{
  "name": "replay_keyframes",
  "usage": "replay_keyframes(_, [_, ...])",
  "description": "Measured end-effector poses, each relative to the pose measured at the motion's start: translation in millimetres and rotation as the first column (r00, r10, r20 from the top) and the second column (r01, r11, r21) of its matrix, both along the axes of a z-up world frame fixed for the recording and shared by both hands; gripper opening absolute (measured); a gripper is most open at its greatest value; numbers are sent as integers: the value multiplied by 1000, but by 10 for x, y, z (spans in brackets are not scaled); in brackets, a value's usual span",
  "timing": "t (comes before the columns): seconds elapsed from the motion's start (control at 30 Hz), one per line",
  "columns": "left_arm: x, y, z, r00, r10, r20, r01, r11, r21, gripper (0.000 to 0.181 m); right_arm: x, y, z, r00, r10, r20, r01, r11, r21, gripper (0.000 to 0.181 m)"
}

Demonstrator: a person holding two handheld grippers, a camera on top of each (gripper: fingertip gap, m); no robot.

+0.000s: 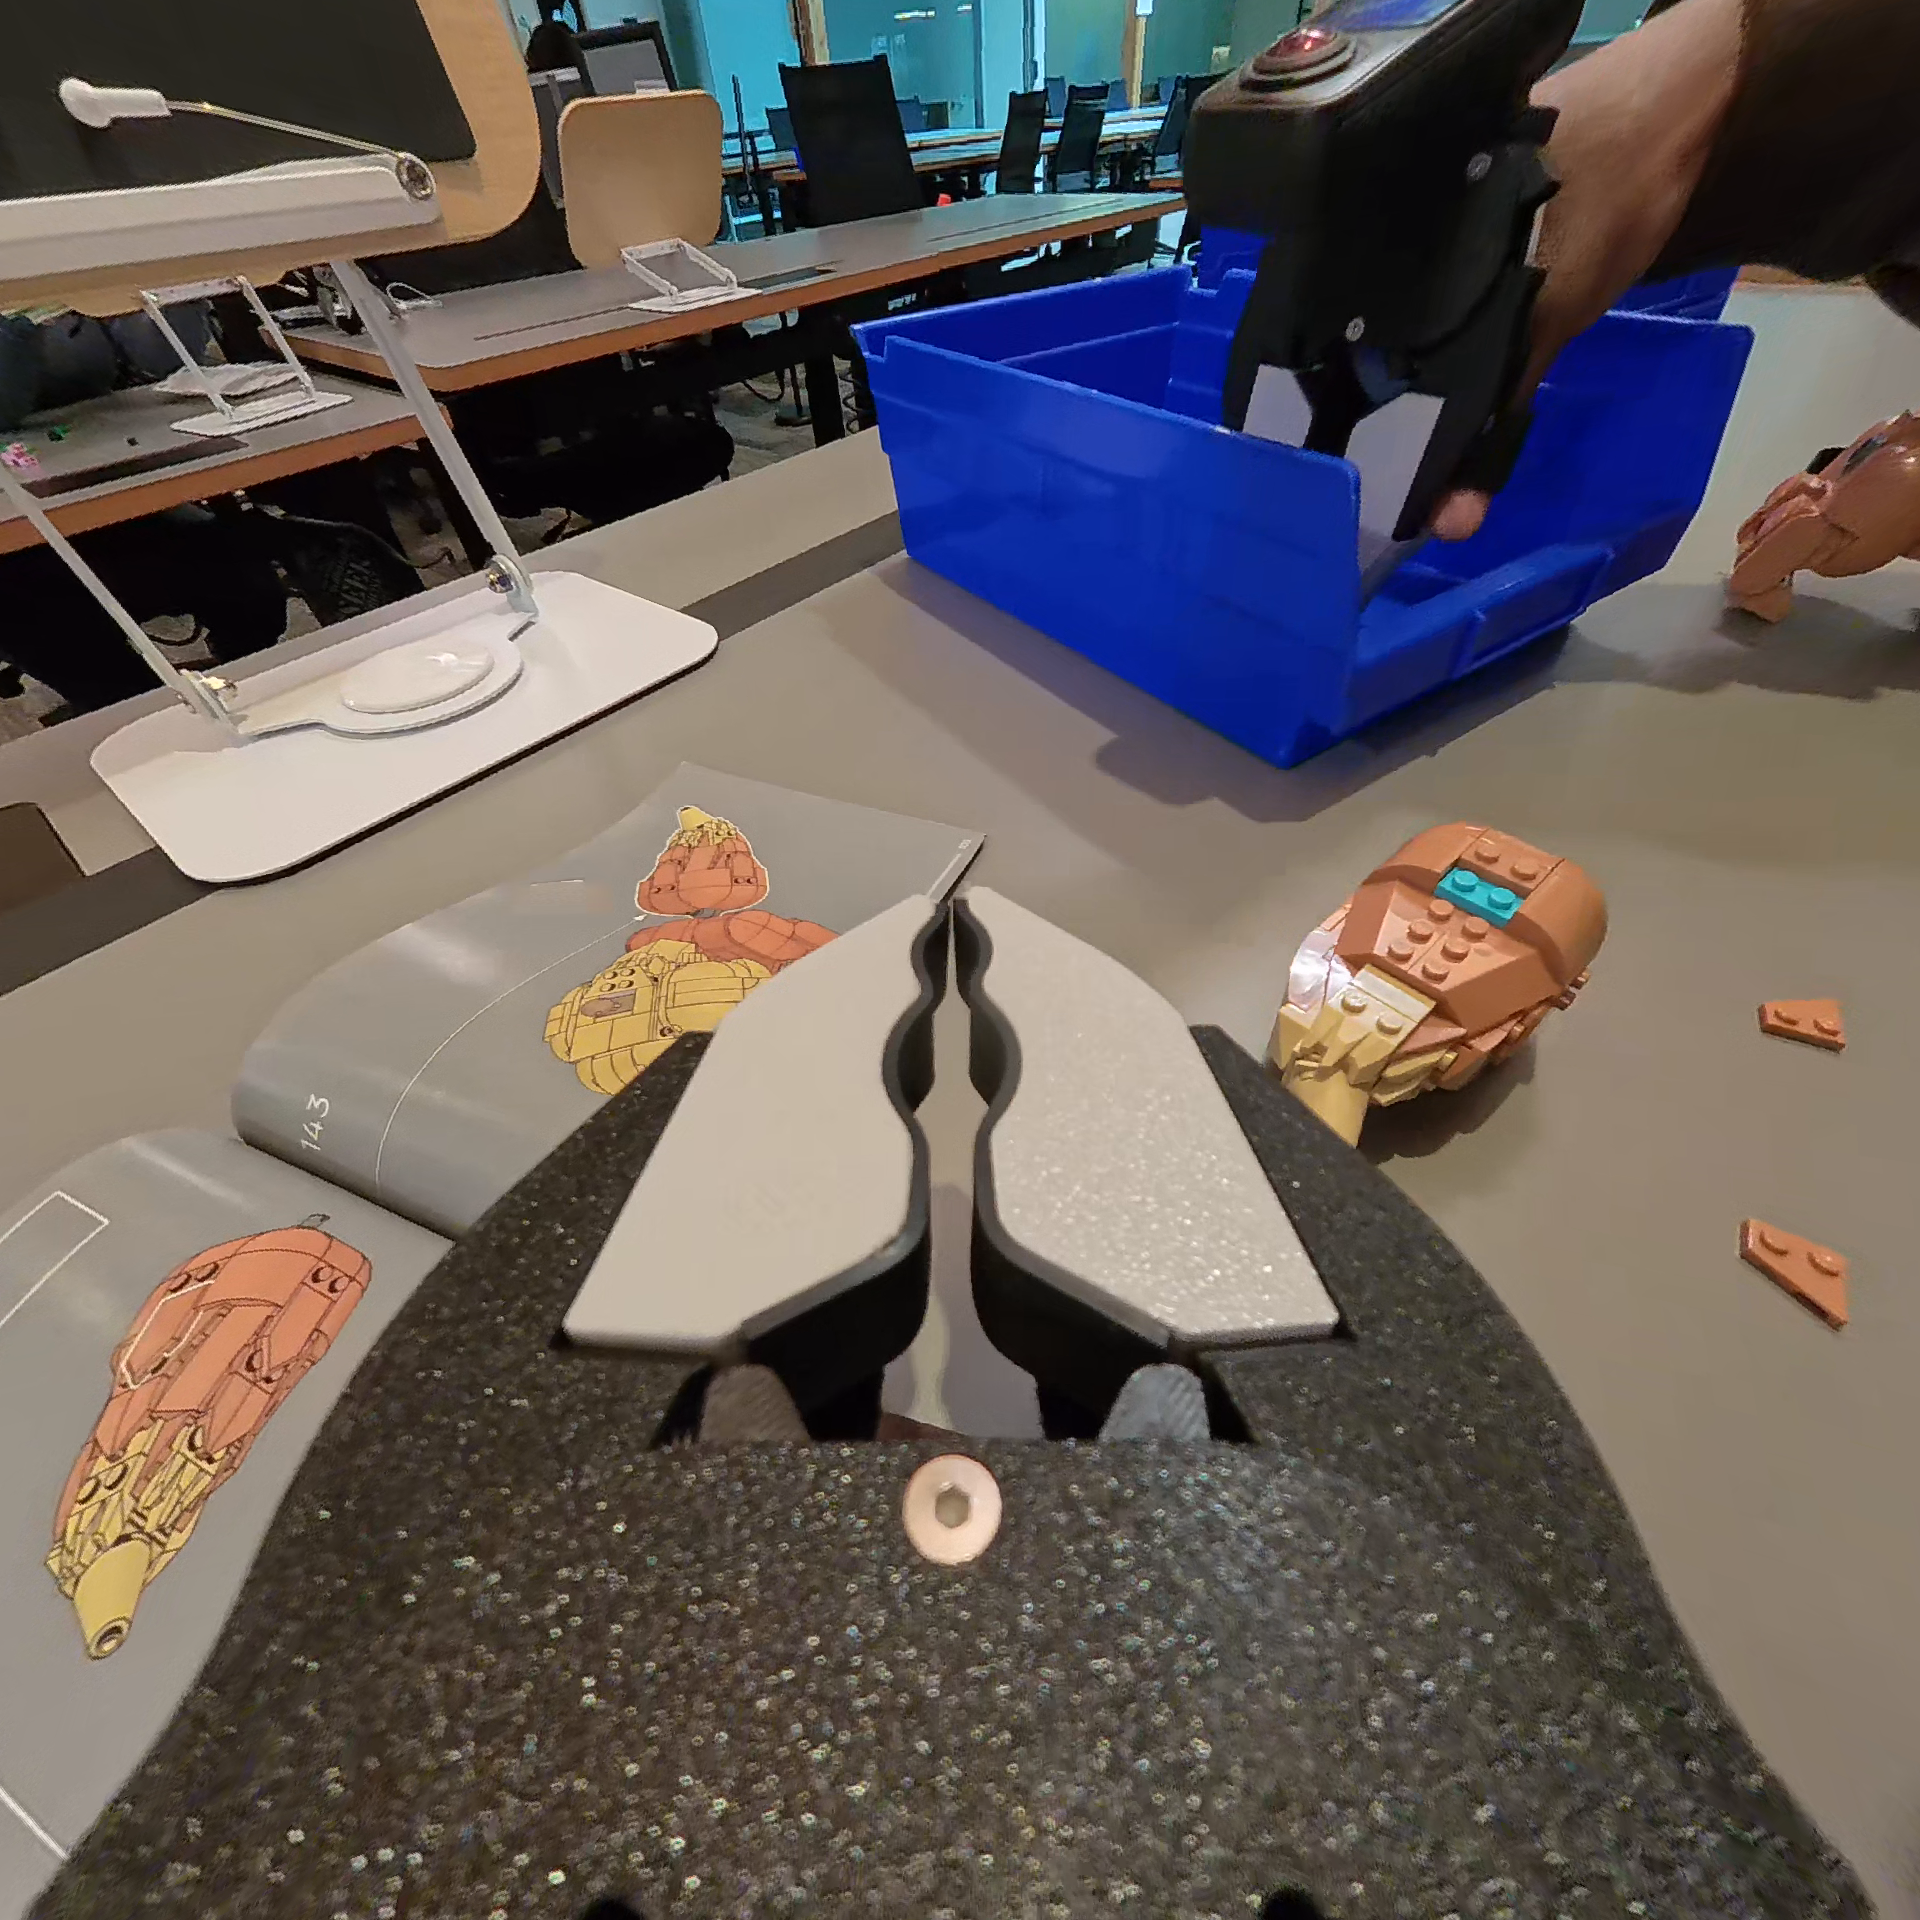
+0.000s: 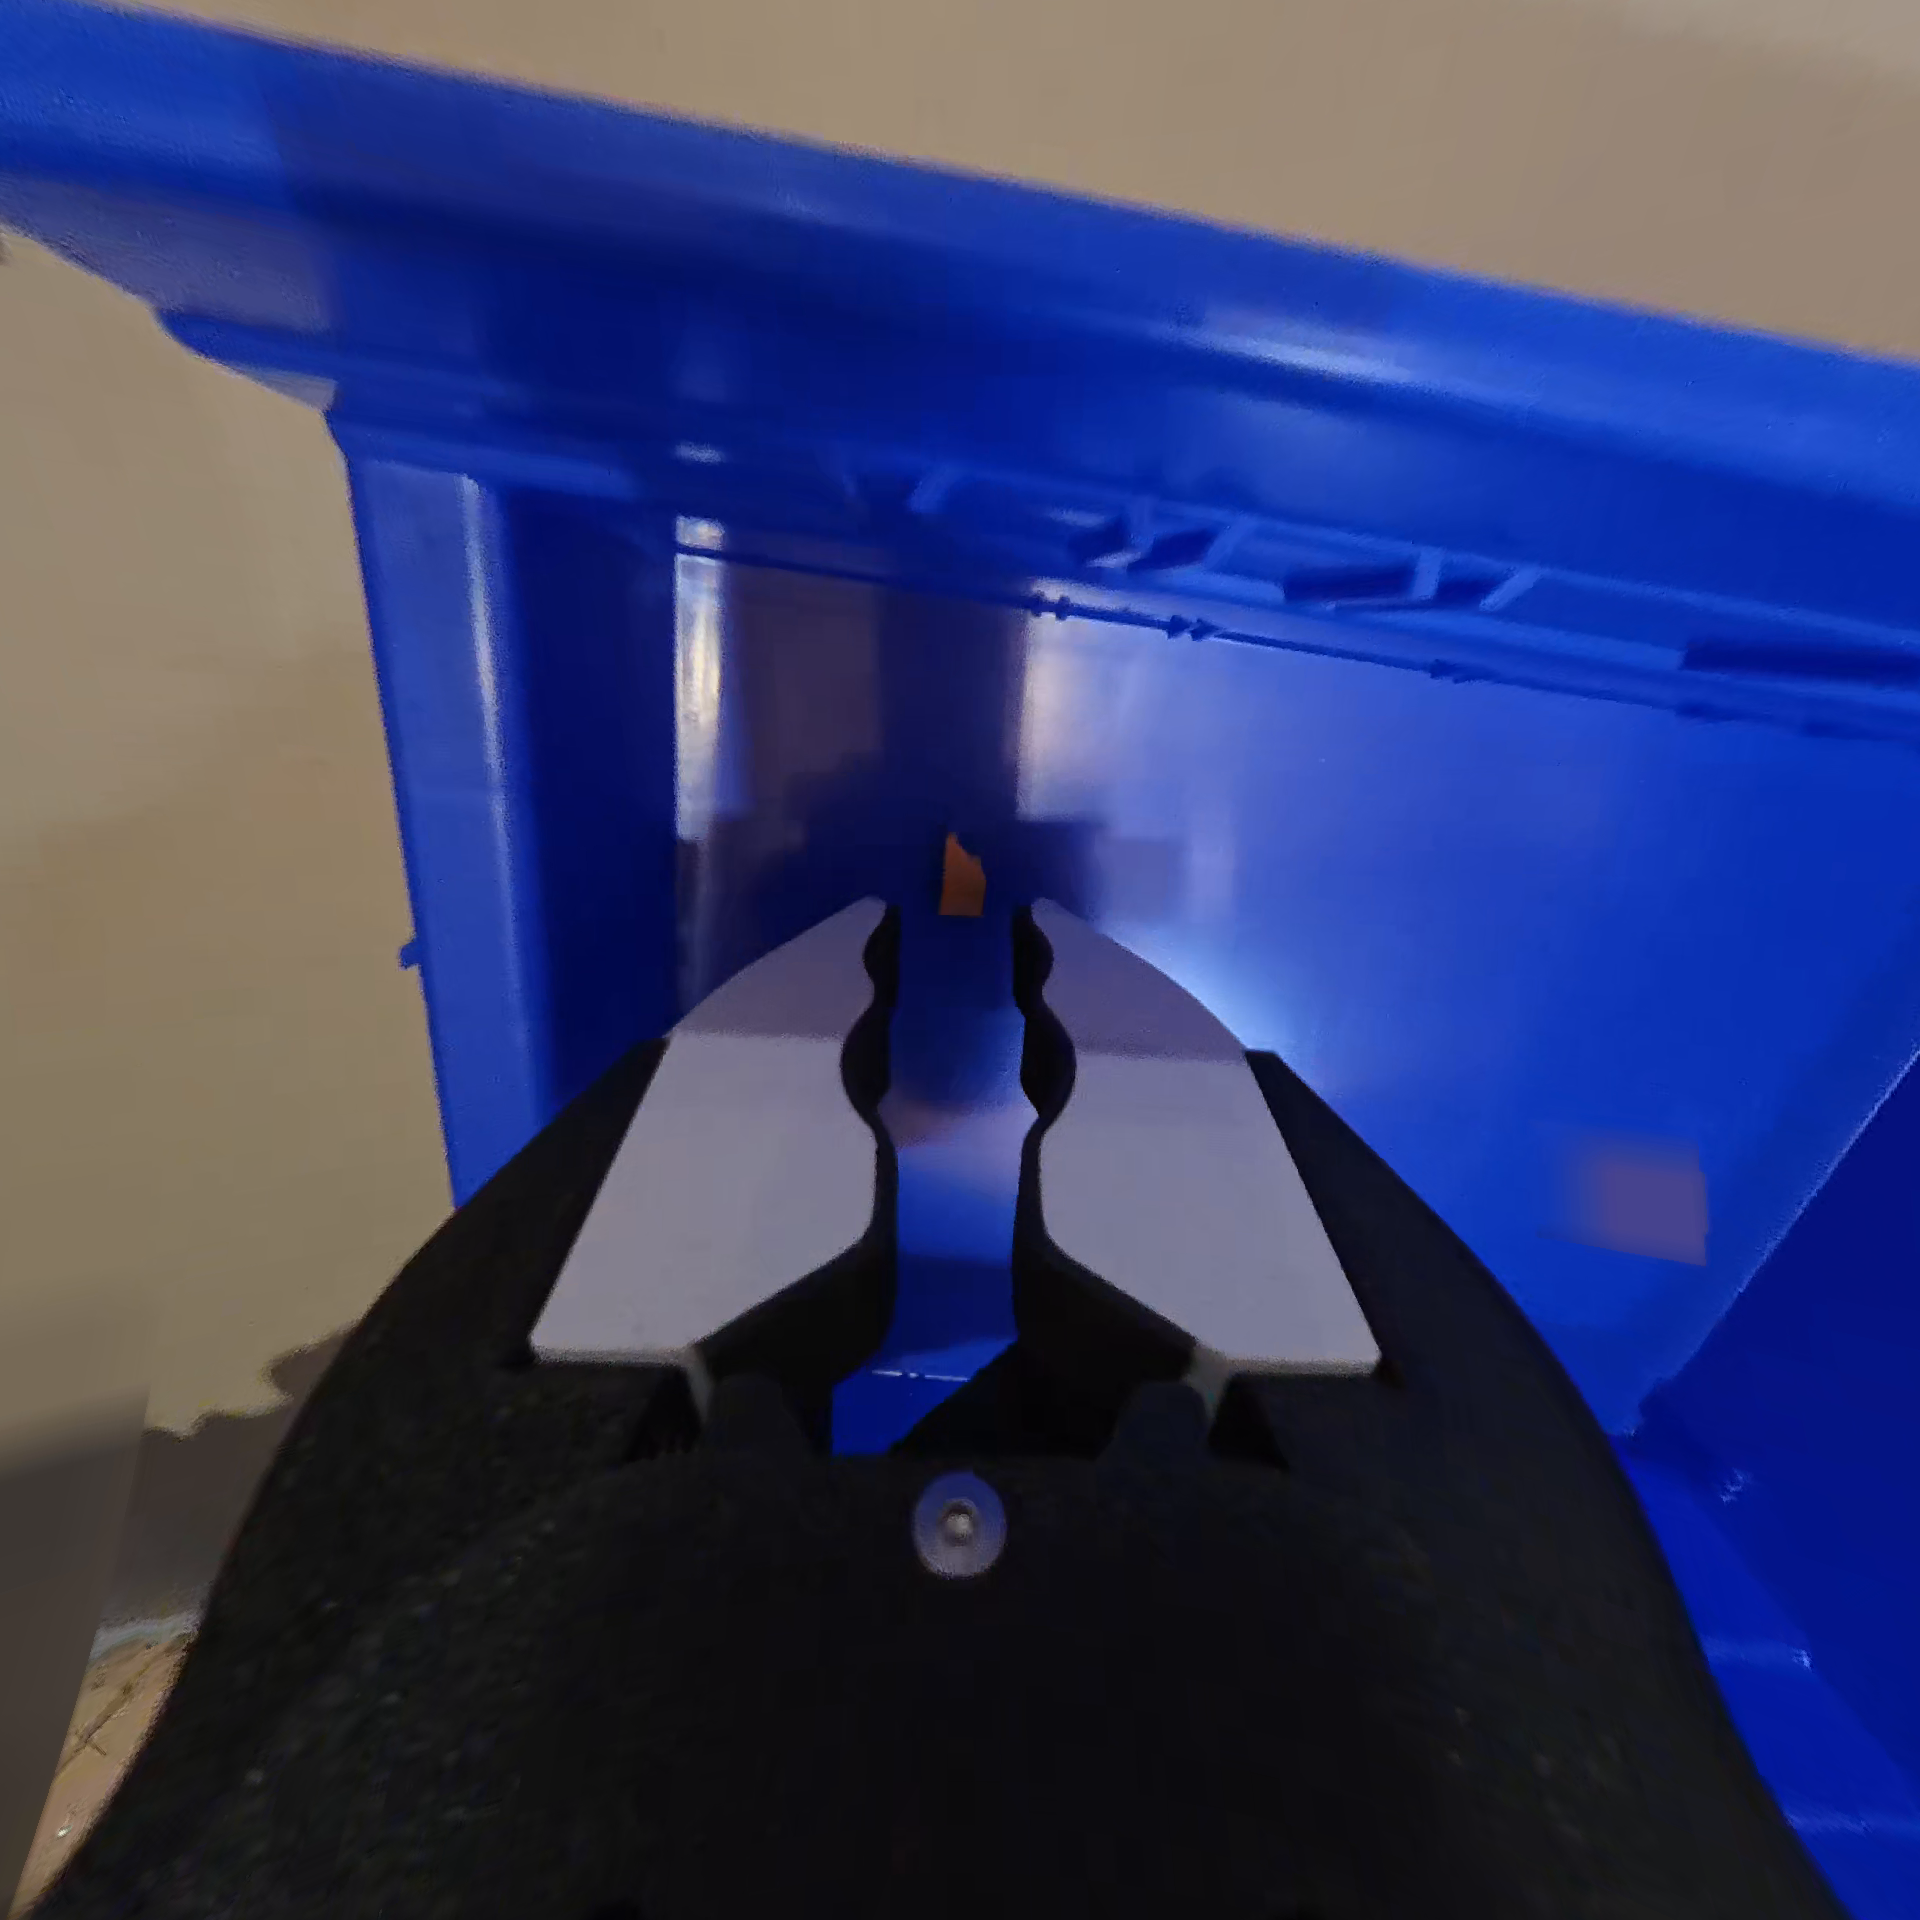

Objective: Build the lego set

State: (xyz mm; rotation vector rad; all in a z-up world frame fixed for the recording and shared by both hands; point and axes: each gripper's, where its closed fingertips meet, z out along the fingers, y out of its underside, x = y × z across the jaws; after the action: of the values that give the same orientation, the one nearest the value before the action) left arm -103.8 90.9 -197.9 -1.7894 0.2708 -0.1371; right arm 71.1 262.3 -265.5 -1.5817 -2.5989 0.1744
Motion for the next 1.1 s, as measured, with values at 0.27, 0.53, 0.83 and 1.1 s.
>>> replay_keyframes(0.27, [7, -5, 1, 1000, 2, -11, -2, 1000, 4, 0, -17, -38, -73, 1000, -8, 14, 8, 1000, -21, 8])
replay_keyframes(0.53, [-9, -10, 5, 1000, 14, -10, -14, 1000, 5, 0, 22, -144, 166, 997, -36, -68, 37, 999, 14, 8])
replay_keyframes(0.83, [84, -20, -4, 1000, -8, -23, 8, 1000, 1, 0, 54, -905, 683, 973, -9, -230, 1, 999, -34, 8])
replay_keyframes(1.1, [78, -22, 7, 999, -1, -32, 1, 1000, 4, 0, -14, -1997, 358, 975, 3, -224, -48, 980, -194, 8])
